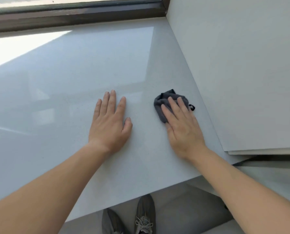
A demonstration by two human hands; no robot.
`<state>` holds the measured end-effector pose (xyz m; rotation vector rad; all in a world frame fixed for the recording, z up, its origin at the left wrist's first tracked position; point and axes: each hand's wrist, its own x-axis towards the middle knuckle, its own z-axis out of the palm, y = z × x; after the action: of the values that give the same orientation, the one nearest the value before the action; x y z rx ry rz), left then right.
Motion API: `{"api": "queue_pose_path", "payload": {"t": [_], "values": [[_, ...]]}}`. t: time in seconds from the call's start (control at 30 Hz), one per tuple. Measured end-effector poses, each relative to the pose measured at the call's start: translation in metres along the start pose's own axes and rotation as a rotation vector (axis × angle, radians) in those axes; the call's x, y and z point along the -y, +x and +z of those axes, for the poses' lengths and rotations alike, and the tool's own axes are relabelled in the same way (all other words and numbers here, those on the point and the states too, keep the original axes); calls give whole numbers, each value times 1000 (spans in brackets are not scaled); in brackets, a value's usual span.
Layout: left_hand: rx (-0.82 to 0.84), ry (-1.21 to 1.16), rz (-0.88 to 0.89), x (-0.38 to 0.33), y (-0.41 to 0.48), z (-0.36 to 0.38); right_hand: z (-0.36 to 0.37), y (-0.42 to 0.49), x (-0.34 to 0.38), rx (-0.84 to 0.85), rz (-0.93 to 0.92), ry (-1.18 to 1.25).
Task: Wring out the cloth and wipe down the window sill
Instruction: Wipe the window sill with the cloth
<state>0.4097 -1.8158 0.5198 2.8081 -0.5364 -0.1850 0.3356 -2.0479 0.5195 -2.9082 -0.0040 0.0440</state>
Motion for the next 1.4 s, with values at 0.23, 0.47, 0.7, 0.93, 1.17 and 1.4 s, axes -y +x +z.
{"api": "queue_pose_path", "payload": {"t": [0.23,0.47,0.7,0.93,1.17,1.4], "values": [[-1,-11,75,-6,-8,-7,1,-26,3,-52,220,-30],[46,23,182,-39,-48,3,-5,-63,-15,-9,-41,16],[42,-17,147,-31,-72,5,-16,-94,-50,-7,24,41],[38,63,77,10,-95,-11,-9,-116,-32,-104,129,108],[32,-45,-6,66,-144,-25,23,-149,57,-170,143,176],[-36,-235,-17,106,-182,-50,66,-151,226,-49,-80,190]]}}
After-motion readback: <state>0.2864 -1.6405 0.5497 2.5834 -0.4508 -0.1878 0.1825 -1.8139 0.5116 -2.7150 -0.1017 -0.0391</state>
